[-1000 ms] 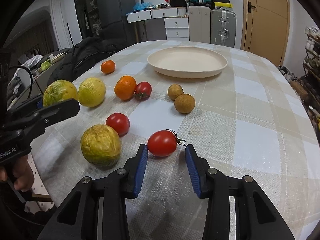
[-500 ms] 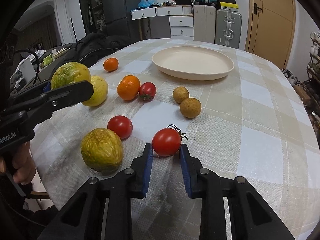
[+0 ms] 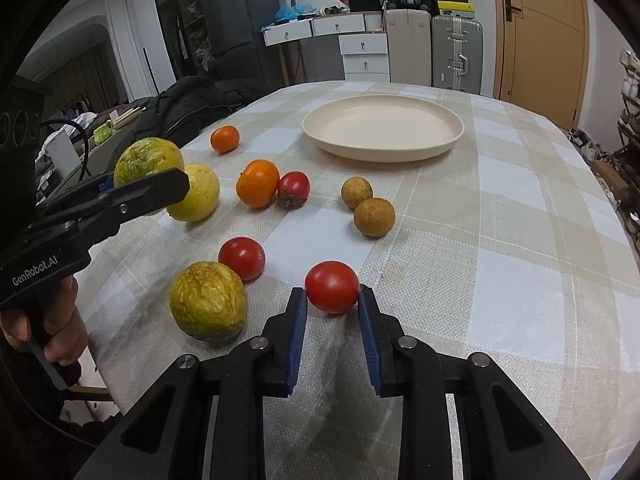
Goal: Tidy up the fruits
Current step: 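Carry the yellow fruit in the left tool and the tomato in the right tool over the cream plate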
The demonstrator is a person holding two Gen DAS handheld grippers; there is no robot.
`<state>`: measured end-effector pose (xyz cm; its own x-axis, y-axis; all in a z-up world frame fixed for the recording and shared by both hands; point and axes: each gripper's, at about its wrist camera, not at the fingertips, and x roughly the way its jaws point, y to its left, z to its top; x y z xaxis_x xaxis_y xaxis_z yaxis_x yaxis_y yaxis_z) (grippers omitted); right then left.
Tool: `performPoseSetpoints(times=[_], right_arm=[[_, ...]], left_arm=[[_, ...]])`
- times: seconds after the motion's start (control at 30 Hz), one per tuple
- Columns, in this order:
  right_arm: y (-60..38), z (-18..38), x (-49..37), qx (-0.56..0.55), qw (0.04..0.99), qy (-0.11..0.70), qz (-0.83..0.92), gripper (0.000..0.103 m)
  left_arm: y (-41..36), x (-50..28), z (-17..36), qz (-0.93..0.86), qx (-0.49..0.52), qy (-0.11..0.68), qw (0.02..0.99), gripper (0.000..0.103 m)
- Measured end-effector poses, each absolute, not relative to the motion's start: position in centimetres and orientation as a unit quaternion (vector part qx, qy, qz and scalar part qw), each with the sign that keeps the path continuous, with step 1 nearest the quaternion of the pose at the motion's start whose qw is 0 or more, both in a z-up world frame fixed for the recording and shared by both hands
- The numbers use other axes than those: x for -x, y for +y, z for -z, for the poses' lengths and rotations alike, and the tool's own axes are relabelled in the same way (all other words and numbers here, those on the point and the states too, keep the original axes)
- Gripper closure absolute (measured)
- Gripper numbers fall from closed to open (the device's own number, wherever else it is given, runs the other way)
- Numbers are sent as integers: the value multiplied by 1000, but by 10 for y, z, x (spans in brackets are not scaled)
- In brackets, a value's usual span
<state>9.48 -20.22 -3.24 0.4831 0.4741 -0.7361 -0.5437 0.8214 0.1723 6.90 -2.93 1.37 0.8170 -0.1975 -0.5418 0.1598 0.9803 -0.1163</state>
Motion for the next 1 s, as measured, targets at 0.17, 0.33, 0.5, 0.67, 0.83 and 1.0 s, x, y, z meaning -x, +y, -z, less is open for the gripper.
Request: performPoseSetpoints(times=[0.17, 0.33, 0.5, 0.67, 0.83, 1.0], right_arm=[[-201, 36, -105, 32, 854, 429, -294, 58], [-189, 37, -110, 48, 849, 434, -297, 58], [-181, 36, -111, 75, 848, 431, -299, 74], [-189, 30, -111, 56, 852, 420, -308, 74], [-199, 6, -113, 34, 867, 388, -310, 74], [-206, -14, -122, 14, 879, 362, -309, 74]], left_arm=[[-29, -69, -12, 95, 29, 288, 953, 56], [-26, -71, -10, 94, 31, 292, 951, 56], [-25, -74, -11, 89, 31, 293, 952, 56], [-25, -78, -14, 85, 29, 289, 953, 56], [-25, -86, -22, 85, 23, 281, 956, 56], [-27, -99, -33, 87, 19, 271, 958, 56]])
